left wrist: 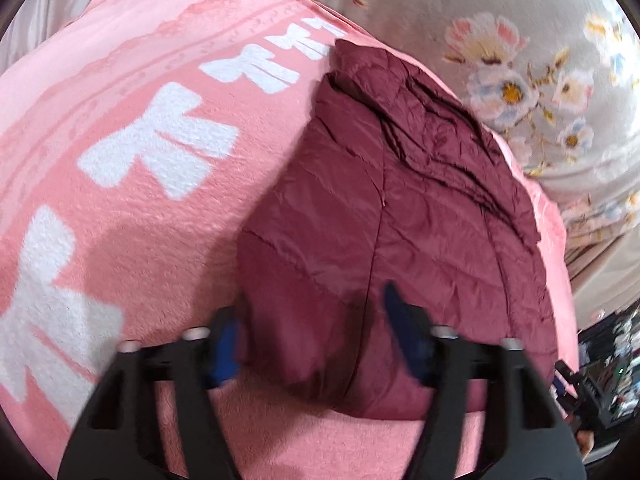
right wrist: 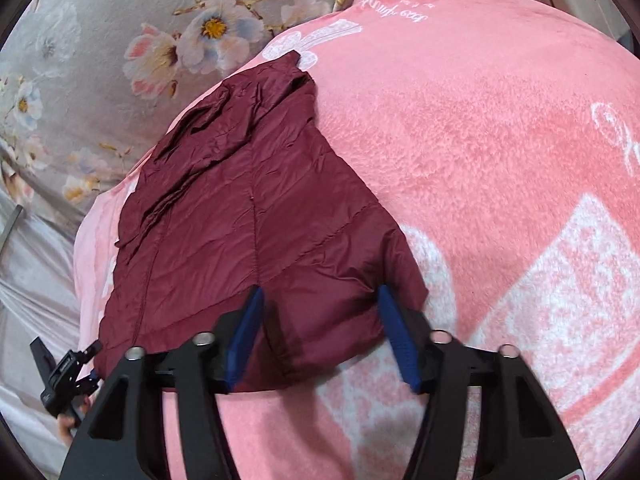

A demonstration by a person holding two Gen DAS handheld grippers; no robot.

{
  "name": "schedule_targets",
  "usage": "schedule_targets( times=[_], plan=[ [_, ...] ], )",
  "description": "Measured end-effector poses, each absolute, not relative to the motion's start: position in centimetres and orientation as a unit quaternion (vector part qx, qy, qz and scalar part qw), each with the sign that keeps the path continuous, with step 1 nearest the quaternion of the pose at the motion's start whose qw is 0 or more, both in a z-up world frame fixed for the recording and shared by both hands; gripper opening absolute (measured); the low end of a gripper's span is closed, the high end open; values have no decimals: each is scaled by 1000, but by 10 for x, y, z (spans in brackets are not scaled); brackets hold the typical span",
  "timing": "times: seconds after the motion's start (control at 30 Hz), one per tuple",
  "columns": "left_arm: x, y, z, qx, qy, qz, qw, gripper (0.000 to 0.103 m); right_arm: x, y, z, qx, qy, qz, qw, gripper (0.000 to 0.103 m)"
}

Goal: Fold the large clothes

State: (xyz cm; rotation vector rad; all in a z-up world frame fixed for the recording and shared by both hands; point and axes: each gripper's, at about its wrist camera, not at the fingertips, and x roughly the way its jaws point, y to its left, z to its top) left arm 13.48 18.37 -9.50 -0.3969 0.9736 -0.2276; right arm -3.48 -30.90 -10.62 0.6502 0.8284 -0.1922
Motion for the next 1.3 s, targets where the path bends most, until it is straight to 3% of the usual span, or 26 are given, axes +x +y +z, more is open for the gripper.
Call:
schedule_targets(
  times=[0.07,0.1,0.17,0.57,0.73,0.83,0.97,1.07,1.3],
  plan=[
    [130,185,-93,-186,464,-111,859,24,-38,-310,-105,317,389,-77,861,13],
    [127,186,-92,-185,462,-112,860,20,-40,-313,-105,326,386,-71,860,5],
    [119,190,-86,-190,454,-115,863,11,-48,-316,-98,344,374,-59,859,4],
    [11,220,2,-186,370,-182,892,6,-157,-283,-8,232,294,12,927,2],
    [-45,239,56,-196,317,-198,907,5,-212,-276,58,218,215,33,951,2],
    [-52,241,96,-194,267,-204,921,5,-203,-274,97,200,167,33,965,2],
    [-16,233,127,-186,238,-203,932,6,-152,-281,122,200,134,30,970,2],
    [48,213,131,-168,246,-179,938,6,-86,-303,115,222,155,14,963,2],
    [210,146,55,-83,353,-90,927,7,84,-353,25,306,285,-24,908,4]
  ],
)
